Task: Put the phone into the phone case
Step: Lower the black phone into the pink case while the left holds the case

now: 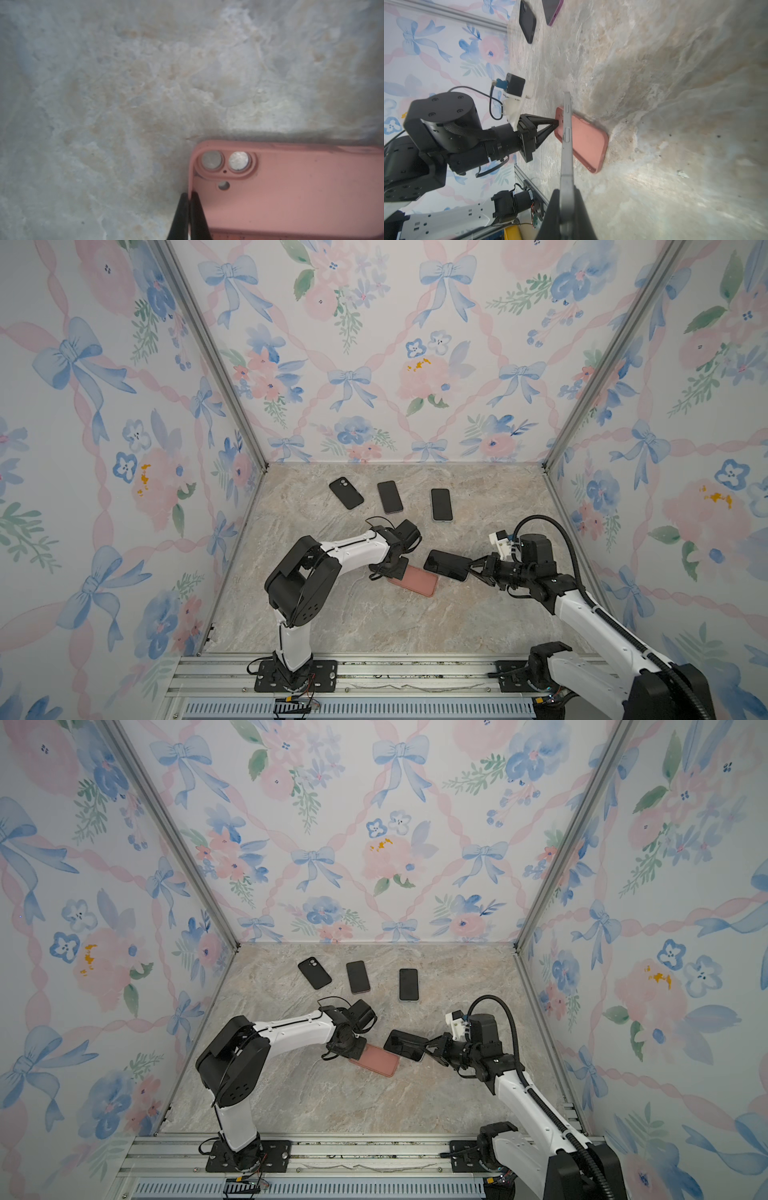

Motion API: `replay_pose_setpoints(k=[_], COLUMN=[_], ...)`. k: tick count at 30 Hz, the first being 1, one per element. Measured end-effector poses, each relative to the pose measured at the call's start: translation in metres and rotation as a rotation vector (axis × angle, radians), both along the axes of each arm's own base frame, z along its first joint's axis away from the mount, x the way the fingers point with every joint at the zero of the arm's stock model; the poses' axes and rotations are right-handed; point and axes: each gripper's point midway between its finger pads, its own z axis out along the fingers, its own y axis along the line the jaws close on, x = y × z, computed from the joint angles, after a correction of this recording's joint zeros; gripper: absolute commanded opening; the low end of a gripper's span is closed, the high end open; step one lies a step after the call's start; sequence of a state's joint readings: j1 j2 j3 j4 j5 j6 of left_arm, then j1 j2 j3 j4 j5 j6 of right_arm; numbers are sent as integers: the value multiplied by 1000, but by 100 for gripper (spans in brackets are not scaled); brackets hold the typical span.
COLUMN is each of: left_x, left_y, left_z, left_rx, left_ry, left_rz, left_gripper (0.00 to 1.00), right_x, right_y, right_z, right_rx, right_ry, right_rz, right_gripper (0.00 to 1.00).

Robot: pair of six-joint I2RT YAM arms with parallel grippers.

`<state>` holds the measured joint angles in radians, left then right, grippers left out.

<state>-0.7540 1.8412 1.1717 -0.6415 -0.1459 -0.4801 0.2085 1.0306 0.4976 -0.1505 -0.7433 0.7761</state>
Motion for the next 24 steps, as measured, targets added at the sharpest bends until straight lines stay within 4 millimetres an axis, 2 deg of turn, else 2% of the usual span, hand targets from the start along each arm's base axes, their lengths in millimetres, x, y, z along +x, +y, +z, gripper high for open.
replay_pose_setpoints(k=[4, 10, 17, 24], left_x=[-4, -7, 11, 17], left_y=[5, 16, 31, 24], left_z=[0, 5, 32, 29], left_rx=[-35, -156, -394, -560], left_ry=[-13, -3, -40, 9], left_rz=[59, 152, 277, 310], left_gripper=[14, 34, 44, 47], right_x=[-4, -15, -13, 0], right_y=[11, 34, 55, 66], right_z=[-8, -13, -20, -32], right_rx=[24, 44, 50, 57], right_ry=[38, 66, 100, 149], right_rz=[54, 155, 217, 210], right_gripper=[0, 0, 0, 0])
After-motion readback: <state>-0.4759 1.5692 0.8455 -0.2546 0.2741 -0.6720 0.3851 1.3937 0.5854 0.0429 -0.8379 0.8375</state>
